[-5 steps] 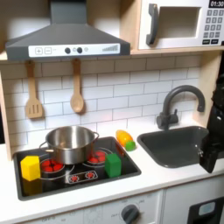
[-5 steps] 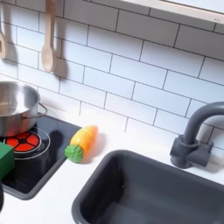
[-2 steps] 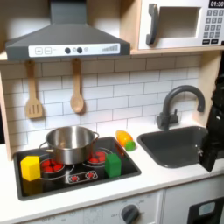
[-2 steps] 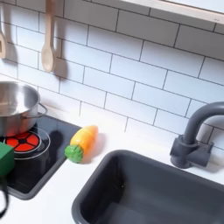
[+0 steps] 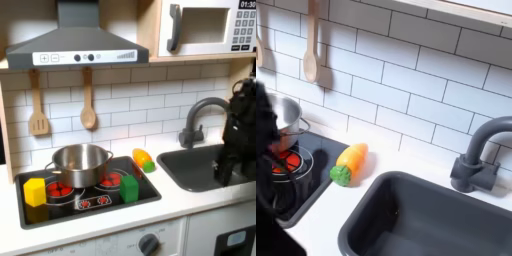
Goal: Reach green block
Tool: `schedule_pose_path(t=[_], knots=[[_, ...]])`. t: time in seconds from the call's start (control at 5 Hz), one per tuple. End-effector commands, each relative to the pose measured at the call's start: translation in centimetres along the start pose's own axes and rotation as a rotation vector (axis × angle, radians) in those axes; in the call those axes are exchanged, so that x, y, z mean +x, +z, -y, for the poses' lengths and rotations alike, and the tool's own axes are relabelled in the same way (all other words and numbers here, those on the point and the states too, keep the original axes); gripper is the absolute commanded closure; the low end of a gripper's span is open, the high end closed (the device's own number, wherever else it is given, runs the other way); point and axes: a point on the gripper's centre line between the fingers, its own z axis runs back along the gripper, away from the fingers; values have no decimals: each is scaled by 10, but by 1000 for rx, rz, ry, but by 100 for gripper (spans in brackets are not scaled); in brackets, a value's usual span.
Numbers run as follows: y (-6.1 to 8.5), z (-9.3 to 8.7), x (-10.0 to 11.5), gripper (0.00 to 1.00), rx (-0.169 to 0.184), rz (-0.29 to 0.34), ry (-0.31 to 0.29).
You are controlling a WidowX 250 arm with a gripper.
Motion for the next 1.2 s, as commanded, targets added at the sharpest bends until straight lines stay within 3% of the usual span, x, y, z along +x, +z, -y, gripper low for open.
schedule_pose_path(t=[0.0, 0.4, 1.0], knots=[[-2, -26, 35, 0, 6, 47, -68], [-8, -57, 66, 0, 31, 54, -60], [-21, -77, 104, 0, 61, 63, -27]])
